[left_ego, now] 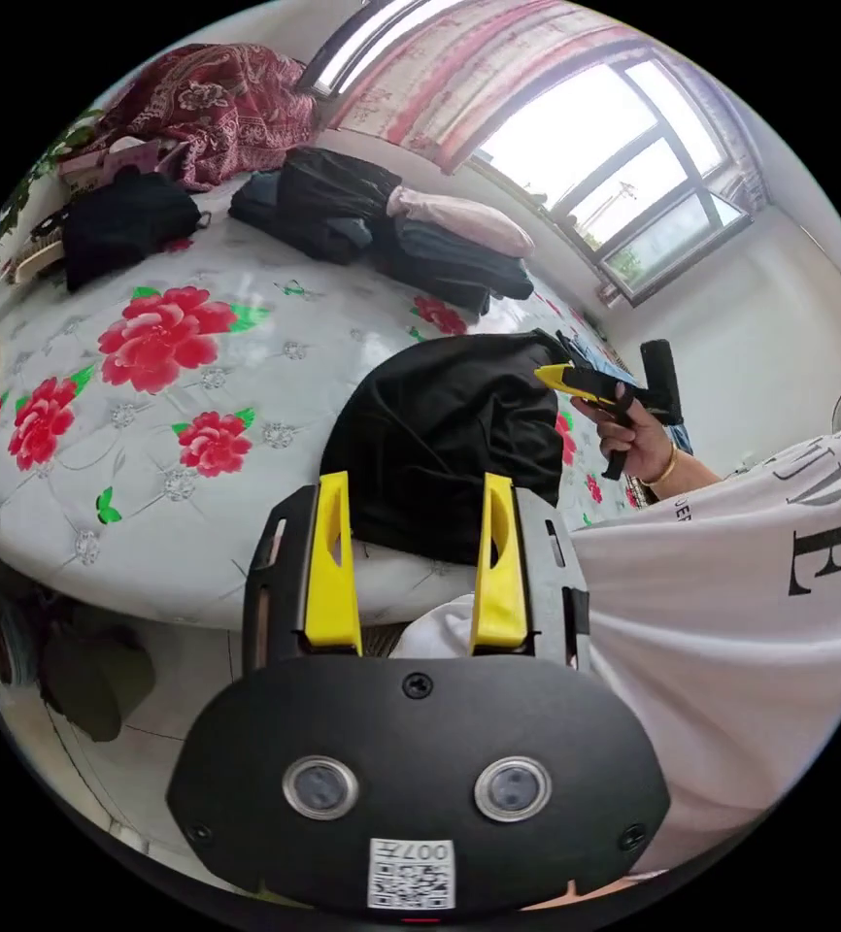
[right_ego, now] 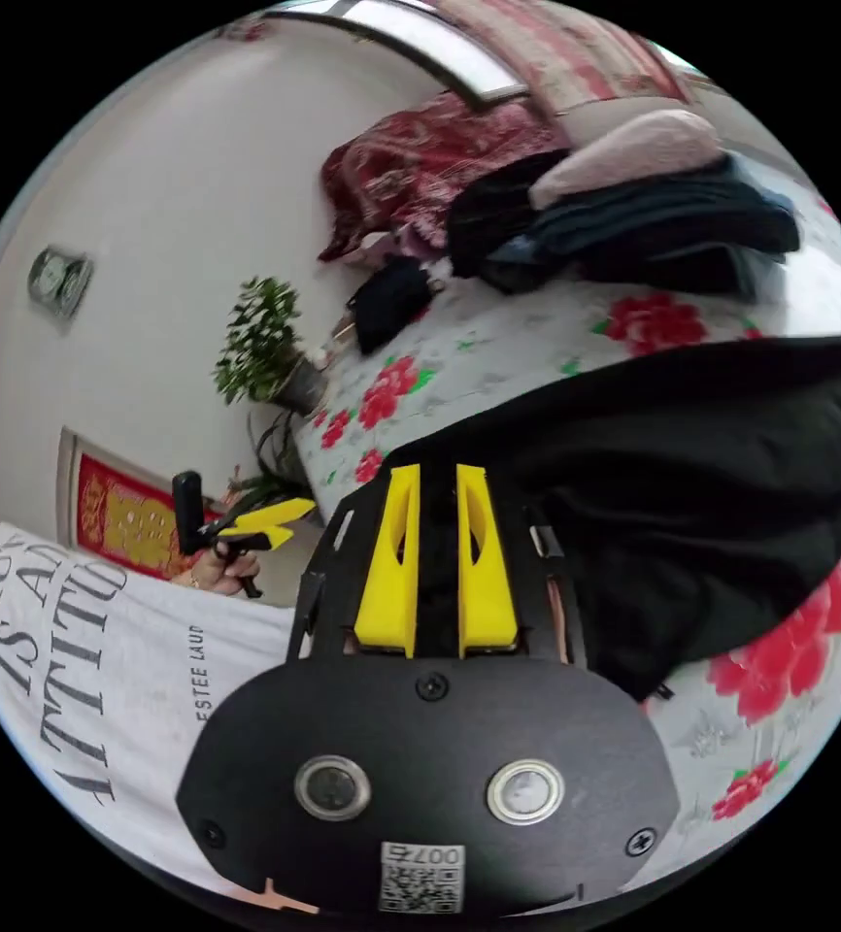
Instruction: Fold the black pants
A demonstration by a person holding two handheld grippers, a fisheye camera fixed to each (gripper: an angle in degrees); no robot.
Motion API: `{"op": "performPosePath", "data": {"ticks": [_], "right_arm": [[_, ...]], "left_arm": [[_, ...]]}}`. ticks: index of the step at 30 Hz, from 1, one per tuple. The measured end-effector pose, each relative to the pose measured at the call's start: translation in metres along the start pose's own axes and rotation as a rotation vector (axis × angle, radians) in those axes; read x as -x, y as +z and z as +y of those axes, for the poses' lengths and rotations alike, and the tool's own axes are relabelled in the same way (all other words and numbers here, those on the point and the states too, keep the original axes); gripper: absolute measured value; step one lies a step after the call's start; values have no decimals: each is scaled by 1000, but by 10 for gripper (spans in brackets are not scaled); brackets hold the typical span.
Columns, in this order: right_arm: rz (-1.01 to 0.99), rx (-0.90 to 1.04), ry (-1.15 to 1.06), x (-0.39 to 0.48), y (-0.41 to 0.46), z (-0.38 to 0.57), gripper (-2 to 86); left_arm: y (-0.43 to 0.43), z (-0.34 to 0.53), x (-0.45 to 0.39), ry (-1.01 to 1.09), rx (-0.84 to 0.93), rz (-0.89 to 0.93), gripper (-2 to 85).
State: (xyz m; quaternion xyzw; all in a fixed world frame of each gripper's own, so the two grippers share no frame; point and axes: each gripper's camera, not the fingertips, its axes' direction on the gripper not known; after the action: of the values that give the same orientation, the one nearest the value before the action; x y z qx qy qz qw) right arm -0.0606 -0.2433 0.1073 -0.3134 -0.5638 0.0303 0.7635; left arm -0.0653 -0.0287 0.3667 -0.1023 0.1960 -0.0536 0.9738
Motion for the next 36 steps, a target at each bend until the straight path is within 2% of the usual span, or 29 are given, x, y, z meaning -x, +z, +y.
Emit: {"op": "performPosePath", "data": {"ticks": [3,6,8,11,13,16,18,19,21,23,25,27,28,29,31,33,34,36], "right_arm": [[232,-85,259,-82,-50,12,44],[340,-108,422,-141,-82,18,50],[378,-109,474,-165,-90,16,54],[395,-184,508,-190,-95,7,59],[376,-188,515,-201,-88,-3,56],[435,-154,515,-199,-67,-17,31],[501,-1,409,-185,-48,-27,11],[520,8,370,-178,-47,-27,8],[522,66,285,-152,-47,-11,2],[440,128,257,-127,-44,17,0],[398,250,181,-90,-29,56,0],[186,394,187,-48,-4,110,1],[115,400,211,-41,-2,121,2],[3,383,258,-29,-1,139,5],[3,285,310,-22,-19,151,11],[186,16,362,-23,-73,150,26],[232,-50,367,-24,-87,148,31],[433,-197,399,-36,-124,134,57]], "left_arm": [[50,-17,-7,-3,142,-9,183],[96,-37,0,-104,275,-100,155],[107,-54,-1,-133,307,-180,137],[126,-86,-15,-28,446,-271,105],[129,-98,-18,19,478,-302,81],[113,-110,0,-87,426,-296,27],[86,-116,15,-177,332,-343,4],[78,-118,17,-185,310,-371,0],[38,-124,23,-179,222,-647,-6],[10,-126,34,-199,181,-702,-6],[-11,-123,49,-245,143,-626,-4],[-18,-116,59,-273,93,-450,26],[-15,-115,59,-267,97,-420,47],[-4,-115,57,-235,115,-376,90],[20,-117,52,-188,164,-315,145],[52,-127,46,-149,247,-255,175],[60,-131,44,-135,269,-248,179],[91,-147,37,-73,367,-325,175]]}}
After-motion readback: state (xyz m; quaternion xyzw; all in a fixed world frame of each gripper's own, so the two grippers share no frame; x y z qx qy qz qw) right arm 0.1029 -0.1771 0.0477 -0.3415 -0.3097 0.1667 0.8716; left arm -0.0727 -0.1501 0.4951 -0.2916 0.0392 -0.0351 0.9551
